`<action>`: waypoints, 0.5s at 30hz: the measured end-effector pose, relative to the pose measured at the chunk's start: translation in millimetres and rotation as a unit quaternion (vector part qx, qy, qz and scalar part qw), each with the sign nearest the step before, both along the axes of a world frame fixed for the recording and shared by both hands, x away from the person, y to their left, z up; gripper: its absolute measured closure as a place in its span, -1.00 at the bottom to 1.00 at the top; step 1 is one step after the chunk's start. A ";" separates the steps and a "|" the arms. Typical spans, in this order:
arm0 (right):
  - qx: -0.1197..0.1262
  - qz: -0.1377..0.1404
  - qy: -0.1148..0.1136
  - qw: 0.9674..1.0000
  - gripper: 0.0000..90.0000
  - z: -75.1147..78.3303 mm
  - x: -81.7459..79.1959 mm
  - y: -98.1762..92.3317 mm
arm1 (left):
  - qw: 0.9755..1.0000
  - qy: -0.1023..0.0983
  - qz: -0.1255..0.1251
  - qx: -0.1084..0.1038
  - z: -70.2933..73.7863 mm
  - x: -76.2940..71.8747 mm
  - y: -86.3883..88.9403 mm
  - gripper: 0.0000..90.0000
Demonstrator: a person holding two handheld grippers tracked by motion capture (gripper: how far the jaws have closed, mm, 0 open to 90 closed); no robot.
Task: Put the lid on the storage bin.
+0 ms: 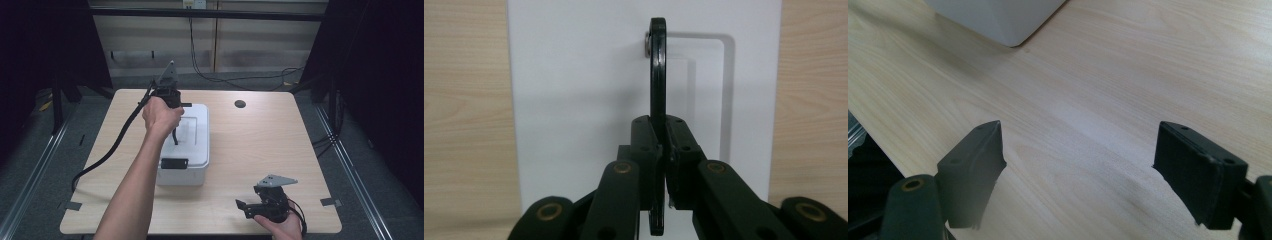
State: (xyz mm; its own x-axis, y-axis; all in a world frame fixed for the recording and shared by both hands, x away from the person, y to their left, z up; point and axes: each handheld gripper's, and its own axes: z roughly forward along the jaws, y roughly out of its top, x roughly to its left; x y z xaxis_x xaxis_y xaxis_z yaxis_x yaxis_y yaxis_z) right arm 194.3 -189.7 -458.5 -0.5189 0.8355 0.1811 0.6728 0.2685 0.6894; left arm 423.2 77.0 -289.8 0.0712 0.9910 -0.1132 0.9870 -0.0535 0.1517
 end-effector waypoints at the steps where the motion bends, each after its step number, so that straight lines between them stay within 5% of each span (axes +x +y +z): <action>1: 0.000 0.001 -0.001 1.000 -0.57 -0.1 0.1 0.0 | 1.000 -0.002 0.003 0.001 -1.0 0.1 -0.8 0.87; 15: 0.000 0.000 -0.003 1.000 -0.57 0.2 -0.3 -0.2 | 1.000 0.001 -0.012 0.004 -3.8 2.7 -3.3 0.86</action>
State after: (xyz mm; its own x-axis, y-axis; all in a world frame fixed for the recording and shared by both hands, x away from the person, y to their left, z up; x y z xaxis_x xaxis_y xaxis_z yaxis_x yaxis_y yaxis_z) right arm 194.0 -189.8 -458.3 -0.5204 0.8351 0.1784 0.6691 0.2689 0.6928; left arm 426.0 73.7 -293.6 0.0939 0.9899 -0.1064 0.9858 -0.0775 0.1492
